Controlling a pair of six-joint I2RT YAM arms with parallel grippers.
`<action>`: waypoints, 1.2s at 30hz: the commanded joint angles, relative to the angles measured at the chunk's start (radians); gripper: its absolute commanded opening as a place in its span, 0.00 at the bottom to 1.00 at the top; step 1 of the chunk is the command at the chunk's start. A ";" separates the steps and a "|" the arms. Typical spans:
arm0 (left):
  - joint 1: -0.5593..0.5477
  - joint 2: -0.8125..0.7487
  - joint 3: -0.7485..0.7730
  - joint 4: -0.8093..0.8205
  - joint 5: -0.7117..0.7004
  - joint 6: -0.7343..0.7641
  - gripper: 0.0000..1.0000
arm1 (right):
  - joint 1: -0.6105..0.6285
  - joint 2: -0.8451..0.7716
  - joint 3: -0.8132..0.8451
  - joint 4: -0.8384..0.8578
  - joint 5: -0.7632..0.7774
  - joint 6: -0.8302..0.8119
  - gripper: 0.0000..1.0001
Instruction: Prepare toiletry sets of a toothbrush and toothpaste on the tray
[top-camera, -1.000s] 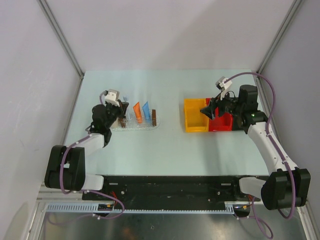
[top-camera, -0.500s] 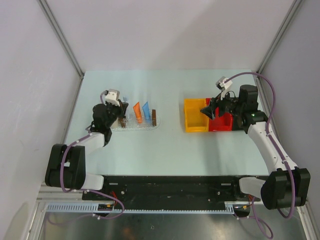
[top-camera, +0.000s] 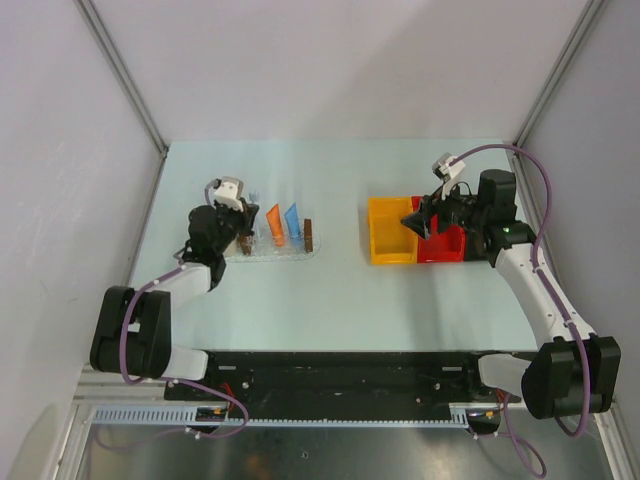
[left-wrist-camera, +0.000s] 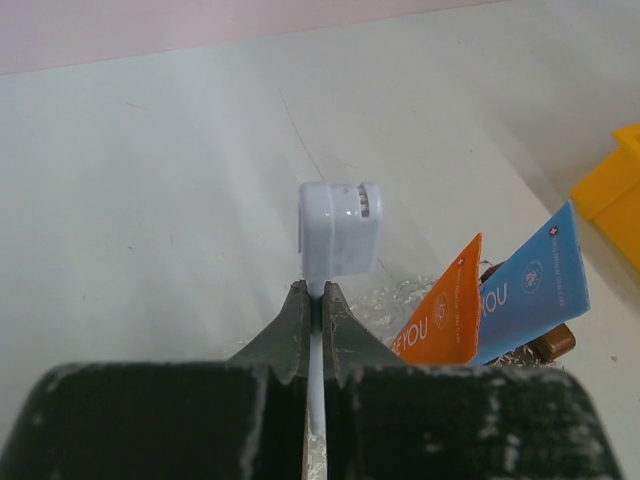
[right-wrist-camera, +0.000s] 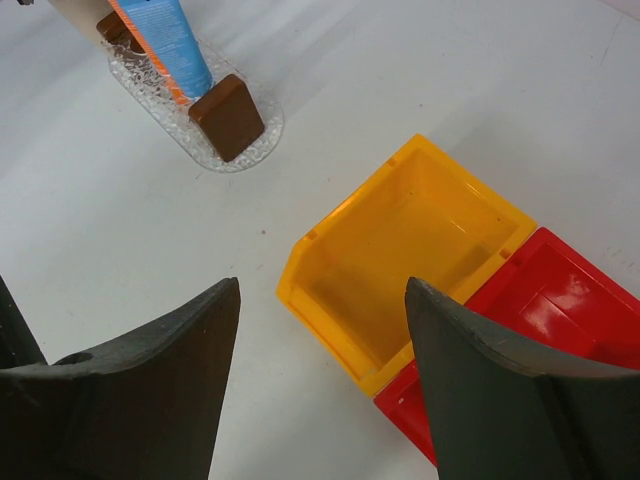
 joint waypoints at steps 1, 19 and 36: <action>-0.014 0.008 0.056 -0.007 -0.012 0.035 0.00 | -0.008 -0.009 0.001 0.027 -0.021 0.000 0.72; -0.045 0.017 0.089 -0.079 -0.059 0.080 0.05 | -0.014 -0.015 0.001 0.027 -0.024 0.002 0.72; -0.051 0.033 0.119 -0.121 -0.072 0.083 0.17 | -0.014 -0.014 0.001 0.028 -0.026 0.003 0.72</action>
